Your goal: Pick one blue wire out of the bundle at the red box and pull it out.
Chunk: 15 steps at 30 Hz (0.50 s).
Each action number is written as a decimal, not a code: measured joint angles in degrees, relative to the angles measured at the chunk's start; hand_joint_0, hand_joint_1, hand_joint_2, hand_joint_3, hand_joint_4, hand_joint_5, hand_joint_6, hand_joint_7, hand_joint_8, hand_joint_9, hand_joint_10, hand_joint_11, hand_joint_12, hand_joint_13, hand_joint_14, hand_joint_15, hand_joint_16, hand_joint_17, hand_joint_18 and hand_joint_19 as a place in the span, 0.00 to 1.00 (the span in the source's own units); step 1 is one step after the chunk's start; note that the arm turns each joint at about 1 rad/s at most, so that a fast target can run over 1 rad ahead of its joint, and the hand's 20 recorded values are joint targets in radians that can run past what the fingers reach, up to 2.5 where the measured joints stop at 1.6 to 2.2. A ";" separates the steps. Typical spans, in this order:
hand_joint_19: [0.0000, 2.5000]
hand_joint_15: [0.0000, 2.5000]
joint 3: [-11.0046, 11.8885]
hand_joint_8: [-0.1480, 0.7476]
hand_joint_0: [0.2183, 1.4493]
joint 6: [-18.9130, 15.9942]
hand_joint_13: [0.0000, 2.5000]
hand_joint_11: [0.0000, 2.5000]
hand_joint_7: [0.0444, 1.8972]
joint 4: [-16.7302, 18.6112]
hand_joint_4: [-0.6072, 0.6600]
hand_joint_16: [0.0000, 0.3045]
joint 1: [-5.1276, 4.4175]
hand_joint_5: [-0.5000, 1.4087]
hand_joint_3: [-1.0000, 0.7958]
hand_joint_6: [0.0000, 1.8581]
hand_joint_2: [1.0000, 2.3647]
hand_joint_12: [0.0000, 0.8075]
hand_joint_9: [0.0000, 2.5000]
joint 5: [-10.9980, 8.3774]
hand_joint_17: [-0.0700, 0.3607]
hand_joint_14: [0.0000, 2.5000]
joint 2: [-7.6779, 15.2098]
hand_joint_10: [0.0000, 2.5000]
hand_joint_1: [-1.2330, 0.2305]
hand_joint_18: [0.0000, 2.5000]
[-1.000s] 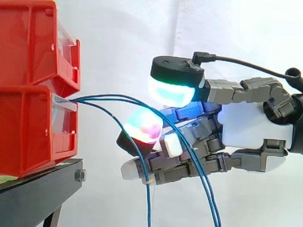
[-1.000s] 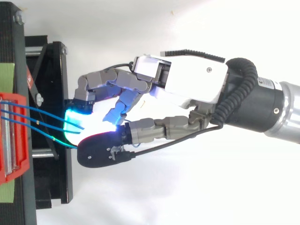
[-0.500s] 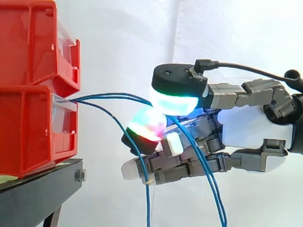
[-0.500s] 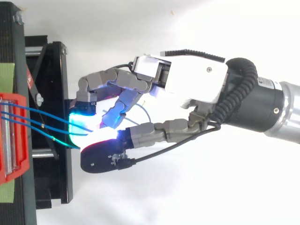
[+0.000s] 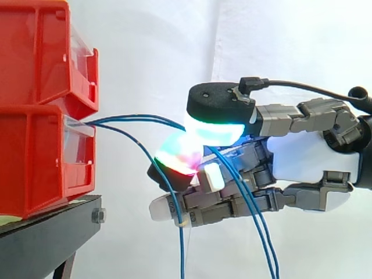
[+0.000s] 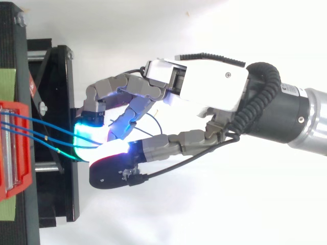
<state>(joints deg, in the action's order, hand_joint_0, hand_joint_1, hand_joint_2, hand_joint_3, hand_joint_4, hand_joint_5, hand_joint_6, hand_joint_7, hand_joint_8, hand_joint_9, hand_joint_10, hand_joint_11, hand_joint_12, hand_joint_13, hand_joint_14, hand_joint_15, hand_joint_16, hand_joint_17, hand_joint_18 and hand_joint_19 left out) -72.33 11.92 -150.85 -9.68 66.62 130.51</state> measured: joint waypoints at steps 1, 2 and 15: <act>0.16 0.11 0.00 0.47 0.31 0.04 0.17 0.30 0.56 0.01 0.72 0.20 0.00 0.21 0.48 0.37 0.02 0.48 0.42 0.00 0.48 0.01 0.00 0.01 0.32 0.11; 0.16 0.11 0.00 0.47 0.31 0.09 0.17 0.30 0.56 0.01 0.72 0.20 0.01 0.21 0.48 0.37 0.02 0.48 0.42 0.00 0.48 0.01 0.00 0.01 0.32 0.11; 0.16 0.11 0.01 0.48 0.32 1.36 0.17 0.30 0.55 0.03 0.72 0.20 0.17 0.21 0.48 0.37 0.01 0.48 0.42 -0.17 0.48 0.01 -0.02 0.01 0.32 0.11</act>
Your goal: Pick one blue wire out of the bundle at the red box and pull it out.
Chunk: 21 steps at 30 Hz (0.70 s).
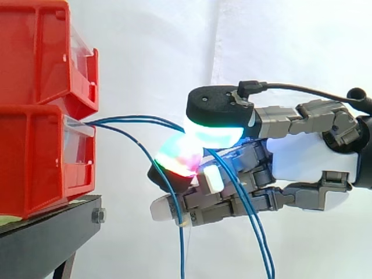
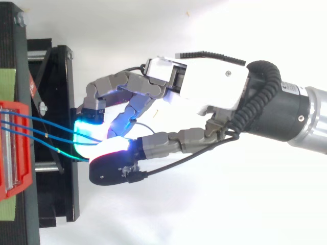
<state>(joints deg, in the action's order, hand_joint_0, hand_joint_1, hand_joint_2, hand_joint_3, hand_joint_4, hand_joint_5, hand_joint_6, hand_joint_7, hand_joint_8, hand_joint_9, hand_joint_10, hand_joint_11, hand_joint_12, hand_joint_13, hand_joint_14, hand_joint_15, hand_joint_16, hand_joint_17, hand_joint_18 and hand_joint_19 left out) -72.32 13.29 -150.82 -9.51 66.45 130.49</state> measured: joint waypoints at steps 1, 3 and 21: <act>0.16 0.11 0.00 0.47 0.32 0.22 0.17 0.30 0.55 0.00 0.72 0.20 0.00 0.21 0.48 0.37 0.02 0.48 0.42 -0.03 0.48 0.01 0.00 0.01 0.32 0.11; 0.16 0.11 0.00 0.48 0.32 0.78 0.17 0.30 0.55 0.04 0.71 0.20 0.01 0.21 0.48 0.37 0.02 0.49 0.42 -0.06 0.49 0.01 -0.01 0.01 0.32 0.11; 0.16 0.11 0.24 0.51 0.31 2.78 0.17 0.31 0.49 0.03 0.69 0.22 0.02 0.21 0.53 0.42 0.01 0.52 0.43 0.17 0.51 0.00 -0.47 0.01 0.36 0.12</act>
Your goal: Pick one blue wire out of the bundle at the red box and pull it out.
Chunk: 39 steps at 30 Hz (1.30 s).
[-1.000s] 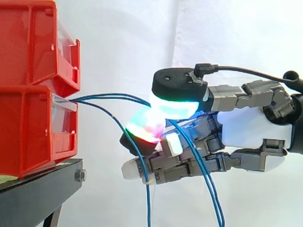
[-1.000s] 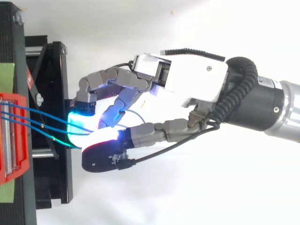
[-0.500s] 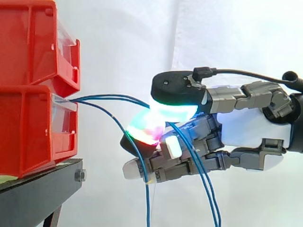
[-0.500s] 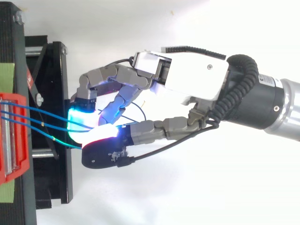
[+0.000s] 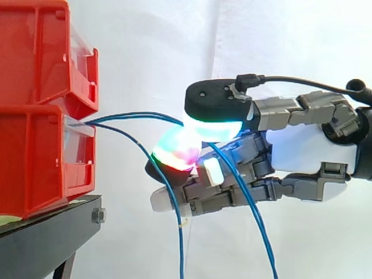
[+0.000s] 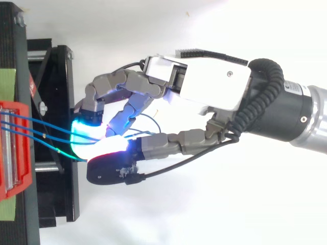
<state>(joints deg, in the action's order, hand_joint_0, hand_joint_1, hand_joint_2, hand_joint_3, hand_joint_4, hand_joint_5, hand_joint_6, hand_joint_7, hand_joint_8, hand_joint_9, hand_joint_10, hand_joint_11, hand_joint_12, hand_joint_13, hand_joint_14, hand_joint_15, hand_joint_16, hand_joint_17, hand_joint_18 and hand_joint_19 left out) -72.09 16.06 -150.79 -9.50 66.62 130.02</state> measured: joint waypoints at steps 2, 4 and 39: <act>0.16 0.11 0.01 0.51 0.32 0.05 0.17 0.31 0.49 -0.05 0.69 0.22 0.00 0.21 0.53 0.42 0.01 0.52 0.43 0.00 0.51 0.00 -0.09 0.01 0.36 0.11; 0.15 0.11 0.02 0.50 0.32 0.05 0.17 0.30 0.50 -0.09 0.68 0.22 0.04 0.20 0.53 0.42 0.01 0.51 0.43 0.00 0.51 0.00 -0.13 0.01 0.36 0.11; 0.16 0.11 0.02 0.49 0.32 13.52 0.16 0.31 0.49 0.00 0.69 0.21 -0.12 0.20 0.53 0.43 0.02 0.50 0.42 -6.25 0.50 0.01 -1.21 0.01 0.36 0.11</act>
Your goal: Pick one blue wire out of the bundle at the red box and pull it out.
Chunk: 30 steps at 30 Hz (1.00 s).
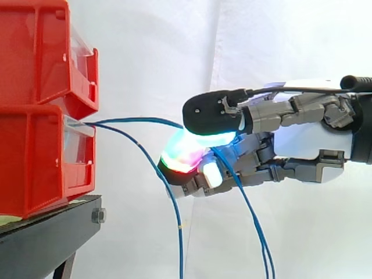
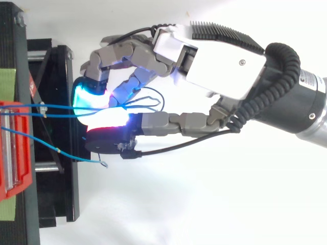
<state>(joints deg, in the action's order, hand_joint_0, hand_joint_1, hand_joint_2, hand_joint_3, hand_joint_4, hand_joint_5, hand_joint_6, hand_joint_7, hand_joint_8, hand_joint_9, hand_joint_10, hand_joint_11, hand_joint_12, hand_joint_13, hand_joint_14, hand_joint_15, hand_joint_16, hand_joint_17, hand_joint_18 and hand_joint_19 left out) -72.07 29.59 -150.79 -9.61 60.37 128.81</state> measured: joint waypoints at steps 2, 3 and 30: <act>0.16 0.11 0.00 0.49 0.32 0.25 0.16 0.31 0.49 0.03 0.69 0.21 -0.05 0.20 0.52 0.43 0.02 0.50 0.42 -0.42 0.50 0.01 -0.01 0.01 0.36 0.11; 0.16 0.11 0.00 0.49 0.32 0.38 0.16 0.31 0.49 0.04 0.69 0.21 -0.08 0.20 0.52 0.42 0.02 0.50 0.42 -0.63 0.50 0.00 -0.01 0.01 0.36 0.10; 0.16 0.11 0.00 0.50 0.31 -4.01 0.16 0.30 0.49 -2.25 0.71 0.22 0.13 0.20 0.50 0.41 0.01 0.51 0.42 -1.51 0.51 0.00 -1.35 0.01 0.37 0.10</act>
<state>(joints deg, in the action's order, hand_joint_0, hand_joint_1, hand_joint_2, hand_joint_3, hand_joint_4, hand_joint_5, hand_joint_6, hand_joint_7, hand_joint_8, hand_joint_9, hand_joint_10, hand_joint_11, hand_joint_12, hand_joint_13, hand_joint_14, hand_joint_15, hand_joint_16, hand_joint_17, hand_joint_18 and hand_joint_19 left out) -72.07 25.58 -153.04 -9.48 58.86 127.46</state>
